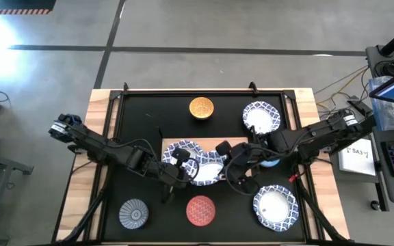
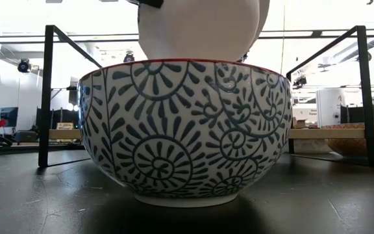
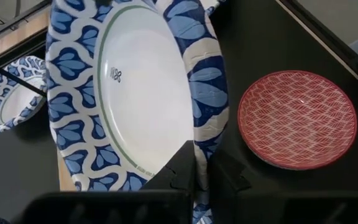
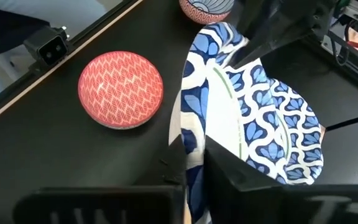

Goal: Place and stack bowls onto a shelf
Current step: Stack the middle left white patterned bowl on top of the other white patterned bowl on the shelf

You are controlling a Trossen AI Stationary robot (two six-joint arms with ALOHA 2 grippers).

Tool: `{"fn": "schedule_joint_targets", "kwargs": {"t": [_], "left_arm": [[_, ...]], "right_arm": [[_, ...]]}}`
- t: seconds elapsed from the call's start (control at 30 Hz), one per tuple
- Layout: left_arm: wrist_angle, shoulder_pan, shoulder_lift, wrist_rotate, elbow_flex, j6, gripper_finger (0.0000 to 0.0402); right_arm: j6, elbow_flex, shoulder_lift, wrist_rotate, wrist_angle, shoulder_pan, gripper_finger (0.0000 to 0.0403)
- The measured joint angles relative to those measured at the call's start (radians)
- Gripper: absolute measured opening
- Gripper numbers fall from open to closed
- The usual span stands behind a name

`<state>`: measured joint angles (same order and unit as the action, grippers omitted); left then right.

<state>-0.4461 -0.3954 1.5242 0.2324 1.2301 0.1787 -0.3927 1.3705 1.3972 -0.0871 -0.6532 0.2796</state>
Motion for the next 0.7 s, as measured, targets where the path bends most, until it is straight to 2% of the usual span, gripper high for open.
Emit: {"fn": "schedule_joint_targets", "kwargs": {"t": [0.27,0.47,0.7], "left_arm": [[0.019,0.0,0.0,0.003,0.0,0.005,0.004],[0.046,0.0,0.0,0.045,0.0,0.054,0.0077],[0.025,0.0,-0.008,0.047,0.0,0.089,0.0119]], "right_arm": [[0.042,0.0,0.0,-0.002,0.003,0.0,0.0013],[0.068,0.0,0.001,0.002,0.004,-0.001,0.0012],[0.088,0.0,0.015,0.018,-0.067,-0.001,0.0012]]}}
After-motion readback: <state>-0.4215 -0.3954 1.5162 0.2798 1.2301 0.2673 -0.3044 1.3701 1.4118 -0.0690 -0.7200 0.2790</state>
